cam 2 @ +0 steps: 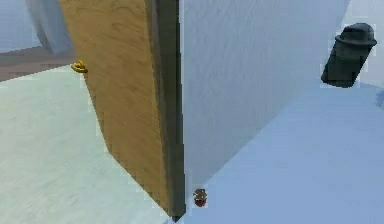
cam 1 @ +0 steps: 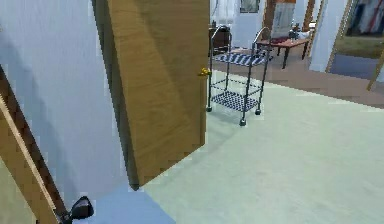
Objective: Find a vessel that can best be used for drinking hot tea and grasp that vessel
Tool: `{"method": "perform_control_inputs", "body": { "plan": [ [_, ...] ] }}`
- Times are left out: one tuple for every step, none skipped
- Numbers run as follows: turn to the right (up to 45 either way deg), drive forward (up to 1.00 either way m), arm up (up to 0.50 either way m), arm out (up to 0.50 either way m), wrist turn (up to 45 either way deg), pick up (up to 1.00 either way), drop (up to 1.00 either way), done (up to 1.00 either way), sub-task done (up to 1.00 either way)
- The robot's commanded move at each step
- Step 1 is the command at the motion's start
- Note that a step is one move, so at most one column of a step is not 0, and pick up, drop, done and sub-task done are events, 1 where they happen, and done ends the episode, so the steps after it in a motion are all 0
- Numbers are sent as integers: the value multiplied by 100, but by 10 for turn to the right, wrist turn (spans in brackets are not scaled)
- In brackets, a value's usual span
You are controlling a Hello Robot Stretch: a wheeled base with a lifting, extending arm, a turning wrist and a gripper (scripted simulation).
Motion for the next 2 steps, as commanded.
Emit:
{"method": "perform_control_inputs", "body": {
  "plan": [
    [300, 0, 0, 0, 0, 0, 0, 0, 0],
    [0, 100, 0, 0, 0, 0, 0, 0, 0]
  ]
}}
